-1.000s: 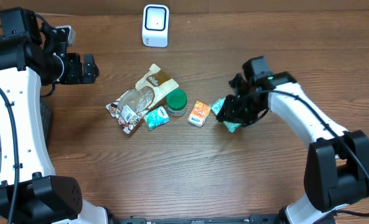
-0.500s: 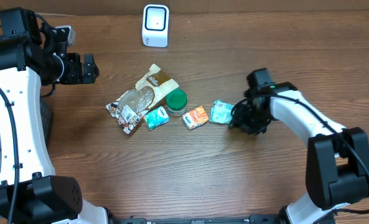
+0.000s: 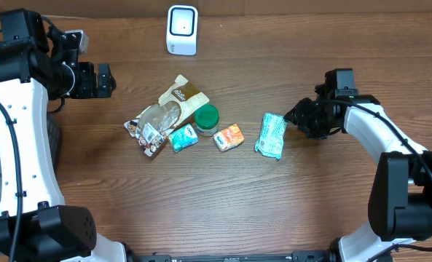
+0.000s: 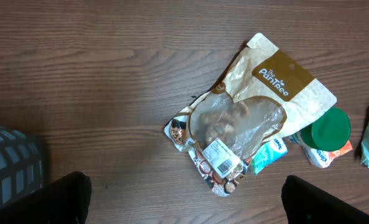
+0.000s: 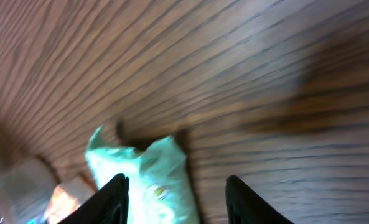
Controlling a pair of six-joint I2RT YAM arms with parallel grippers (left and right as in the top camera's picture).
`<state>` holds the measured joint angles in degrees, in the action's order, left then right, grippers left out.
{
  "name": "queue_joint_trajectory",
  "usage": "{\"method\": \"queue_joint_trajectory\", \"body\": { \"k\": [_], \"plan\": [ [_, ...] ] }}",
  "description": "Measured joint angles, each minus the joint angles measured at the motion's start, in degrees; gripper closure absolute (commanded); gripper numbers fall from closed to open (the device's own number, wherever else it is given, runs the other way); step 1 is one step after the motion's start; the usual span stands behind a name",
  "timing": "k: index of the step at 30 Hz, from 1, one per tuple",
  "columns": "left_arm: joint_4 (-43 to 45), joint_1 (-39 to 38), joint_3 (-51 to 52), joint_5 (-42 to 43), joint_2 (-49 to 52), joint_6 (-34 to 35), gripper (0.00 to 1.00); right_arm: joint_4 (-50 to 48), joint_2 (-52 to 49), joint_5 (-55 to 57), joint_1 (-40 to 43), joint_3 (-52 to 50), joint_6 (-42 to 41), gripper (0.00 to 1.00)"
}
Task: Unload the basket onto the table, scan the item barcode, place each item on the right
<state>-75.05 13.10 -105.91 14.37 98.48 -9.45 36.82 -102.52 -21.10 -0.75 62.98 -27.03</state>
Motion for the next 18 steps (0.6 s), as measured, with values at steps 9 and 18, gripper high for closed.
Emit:
{"method": "queue_joint_trajectory", "body": {
  "k": [9,18],
  "plan": [
    [-0.02,0.02,0.00,0.00,0.00,0.00,0.00,7.76,-0.02,-4.72,-0.46,0.00,-0.37,0.49],
    [0.00,0.00,0.00,0.00,0.00,0.00,0.00,3.04,-0.02,-5.53,-4.04,-4.09,0.28,0.54]
  ]
}}
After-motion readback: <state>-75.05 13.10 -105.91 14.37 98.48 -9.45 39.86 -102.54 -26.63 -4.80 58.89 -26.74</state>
